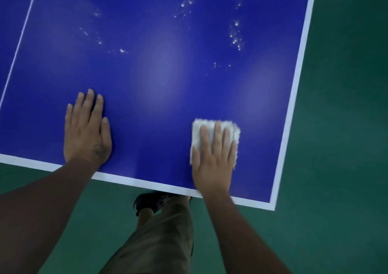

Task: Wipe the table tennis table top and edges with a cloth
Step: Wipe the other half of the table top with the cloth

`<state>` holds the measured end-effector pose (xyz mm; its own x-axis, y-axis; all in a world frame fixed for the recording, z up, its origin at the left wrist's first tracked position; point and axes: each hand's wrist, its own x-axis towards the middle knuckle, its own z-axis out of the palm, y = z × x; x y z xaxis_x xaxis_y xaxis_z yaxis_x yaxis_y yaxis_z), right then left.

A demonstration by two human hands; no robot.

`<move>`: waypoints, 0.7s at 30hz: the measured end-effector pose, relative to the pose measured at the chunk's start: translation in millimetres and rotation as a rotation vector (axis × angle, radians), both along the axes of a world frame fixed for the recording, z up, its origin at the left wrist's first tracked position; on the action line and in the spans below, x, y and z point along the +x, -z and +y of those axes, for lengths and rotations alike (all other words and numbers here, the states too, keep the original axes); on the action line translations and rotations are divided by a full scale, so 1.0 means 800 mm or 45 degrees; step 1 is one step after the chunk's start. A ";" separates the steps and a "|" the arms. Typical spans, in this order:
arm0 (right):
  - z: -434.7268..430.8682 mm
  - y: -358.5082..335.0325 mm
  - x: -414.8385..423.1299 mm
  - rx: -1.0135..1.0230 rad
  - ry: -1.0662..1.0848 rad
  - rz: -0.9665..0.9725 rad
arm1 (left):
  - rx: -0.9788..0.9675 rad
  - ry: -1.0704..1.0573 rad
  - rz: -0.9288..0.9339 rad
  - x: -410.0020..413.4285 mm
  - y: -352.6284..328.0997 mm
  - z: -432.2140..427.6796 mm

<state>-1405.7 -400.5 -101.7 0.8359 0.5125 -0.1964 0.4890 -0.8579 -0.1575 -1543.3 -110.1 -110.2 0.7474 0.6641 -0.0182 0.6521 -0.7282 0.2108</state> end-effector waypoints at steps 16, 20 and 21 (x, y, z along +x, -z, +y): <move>-0.059 0.009 0.174 -0.059 -0.028 0.034 | 0.056 -0.010 -0.037 0.003 0.002 -0.007; -0.131 -0.003 0.080 -0.033 -0.202 0.060 | 0.082 -0.041 0.041 0.004 0.005 -0.007; -0.154 -0.003 0.057 -0.045 -0.207 0.074 | 0.091 -0.084 0.061 0.007 0.004 -0.010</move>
<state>-1360.1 -523.6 -99.2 0.7291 0.6322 -0.2622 0.6128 -0.7736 -0.1611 -1537.6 -118.4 -113.7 0.7017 0.7124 -0.0032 0.7069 -0.6957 0.1272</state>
